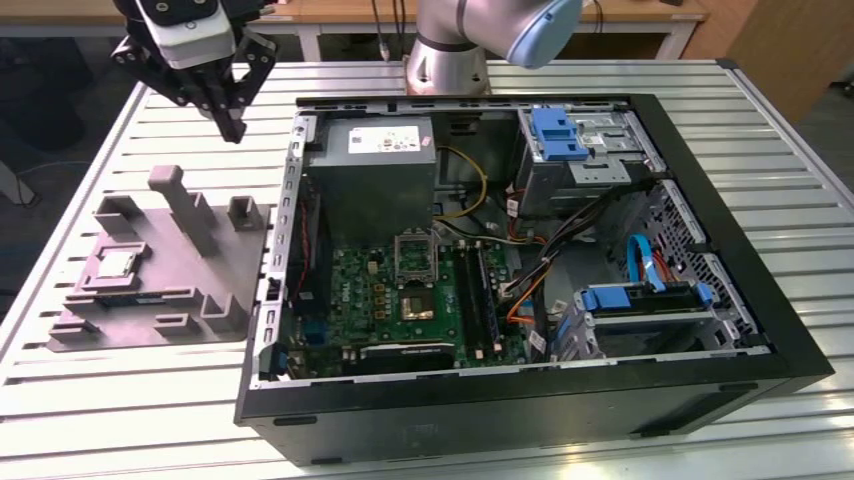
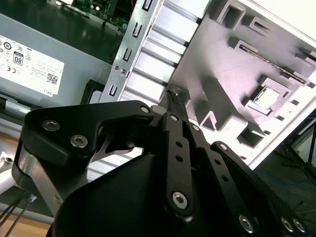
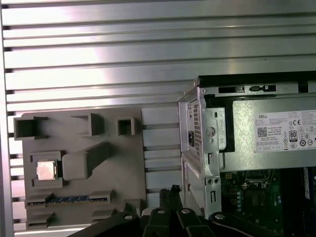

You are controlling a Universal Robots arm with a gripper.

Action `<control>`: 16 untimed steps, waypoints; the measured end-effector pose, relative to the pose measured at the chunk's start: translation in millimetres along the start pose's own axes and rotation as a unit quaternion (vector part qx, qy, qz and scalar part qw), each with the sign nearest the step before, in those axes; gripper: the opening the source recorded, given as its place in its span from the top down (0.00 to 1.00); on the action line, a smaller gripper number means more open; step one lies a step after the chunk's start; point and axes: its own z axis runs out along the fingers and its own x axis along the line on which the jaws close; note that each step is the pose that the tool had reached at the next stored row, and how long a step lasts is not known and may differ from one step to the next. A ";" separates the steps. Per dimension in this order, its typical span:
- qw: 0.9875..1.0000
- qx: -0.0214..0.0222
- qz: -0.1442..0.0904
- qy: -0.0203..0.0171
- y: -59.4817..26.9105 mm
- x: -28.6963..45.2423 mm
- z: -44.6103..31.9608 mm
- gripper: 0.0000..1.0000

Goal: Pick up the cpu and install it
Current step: 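Reach for the cpu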

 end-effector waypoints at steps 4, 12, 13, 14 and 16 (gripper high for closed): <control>1.000 0.000 0.000 0.000 -0.5 6.9 -0.2 0.89; 1.000 0.000 0.000 0.000 -1.2 15.3 -0.3 0.89; 1.000 0.000 0.000 0.000 -1.2 16.0 -0.4 0.89; 1.000 0.000 0.000 0.000 -1.3 16.7 -0.4 0.89; 1.000 0.000 0.000 0.000 -1.4 18.1 -0.4 0.89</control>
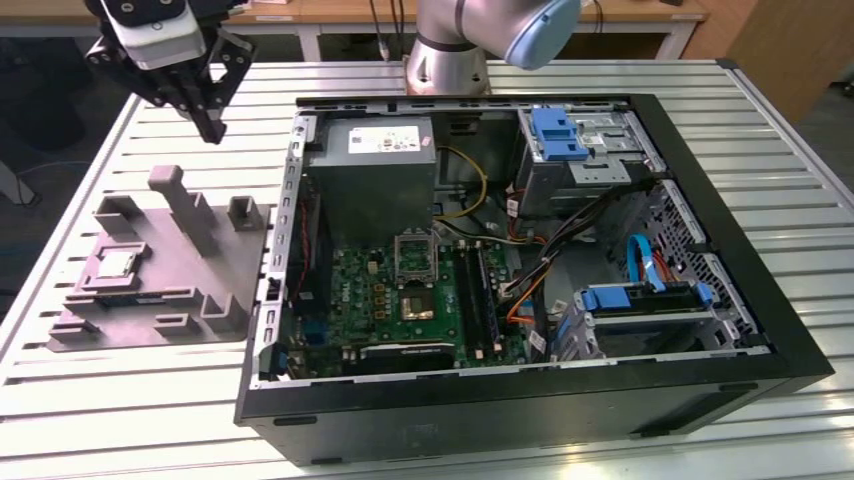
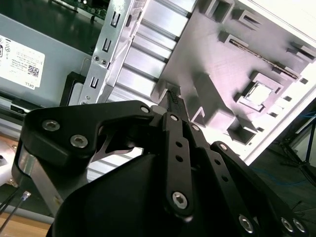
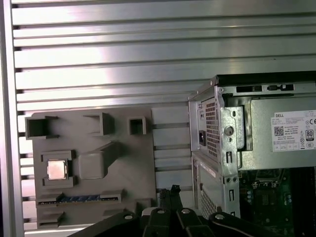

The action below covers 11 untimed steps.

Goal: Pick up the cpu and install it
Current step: 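Reach for the cpu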

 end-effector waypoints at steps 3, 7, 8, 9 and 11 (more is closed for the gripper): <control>1.000 0.000 0.000 0.000 -0.1 2.0 0.0 0.89; 1.000 0.000 0.000 0.000 -0.3 4.4 0.0 0.89; 1.000 0.000 0.000 0.000 -0.4 5.0 0.0 0.89; 1.000 0.000 0.000 0.000 -0.4 5.5 0.0 0.89; 1.000 0.000 0.000 0.000 -0.5 6.7 0.0 0.89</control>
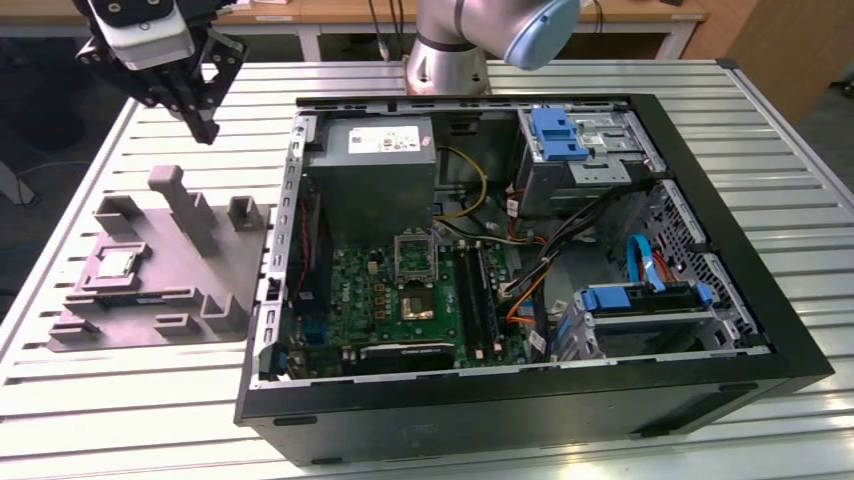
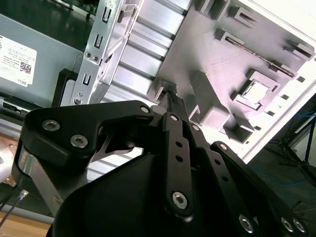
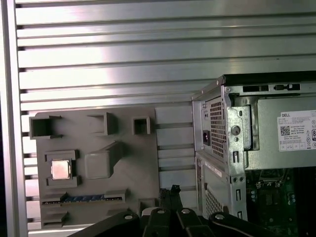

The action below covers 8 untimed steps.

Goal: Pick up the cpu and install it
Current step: 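Reach for the cpu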

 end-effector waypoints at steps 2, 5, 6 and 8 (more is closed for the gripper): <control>1.000 0.000 0.000 0.000 -0.1 1.1 0.0 0.89; 1.000 0.000 0.000 0.000 -0.2 2.9 0.0 0.89; 1.000 0.000 0.000 0.000 -0.3 3.5 0.0 0.89; 1.000 0.000 0.000 0.000 -0.4 4.7 0.0 0.89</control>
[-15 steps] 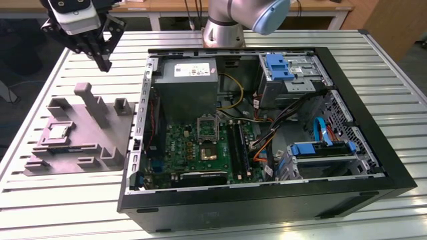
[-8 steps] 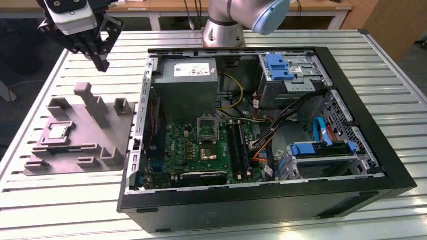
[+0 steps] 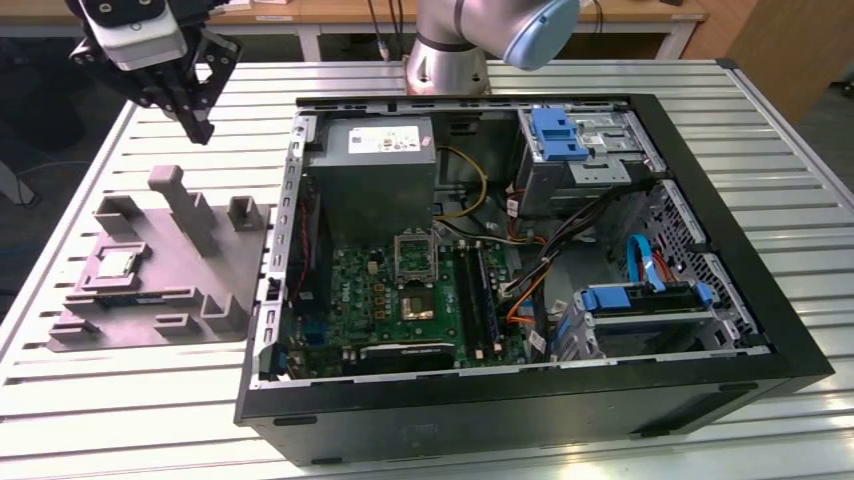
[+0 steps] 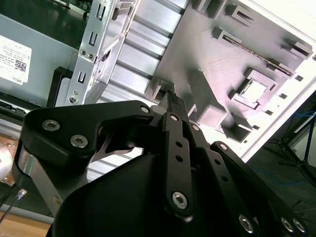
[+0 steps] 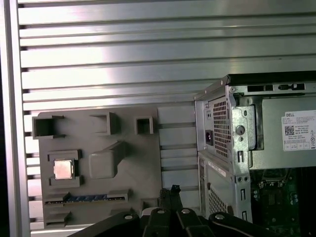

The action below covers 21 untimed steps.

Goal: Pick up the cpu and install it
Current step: 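Reach for the cpu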

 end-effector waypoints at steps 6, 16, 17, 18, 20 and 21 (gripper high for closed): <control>1.000 0.000 0.000 0.000 -0.2 3.4 0.0 0.89; 1.000 0.000 0.000 0.000 -0.7 9.6 -0.1 0.89; 1.000 0.000 0.000 0.000 -0.8 10.3 -0.1 0.89; 1.000 0.000 0.000 0.000 -0.8 10.9 -0.1 0.89; 1.000 0.000 0.000 0.000 -0.9 12.2 -0.1 0.89; 1.000 0.000 0.000 0.000 -1.0 12.8 -0.2 0.89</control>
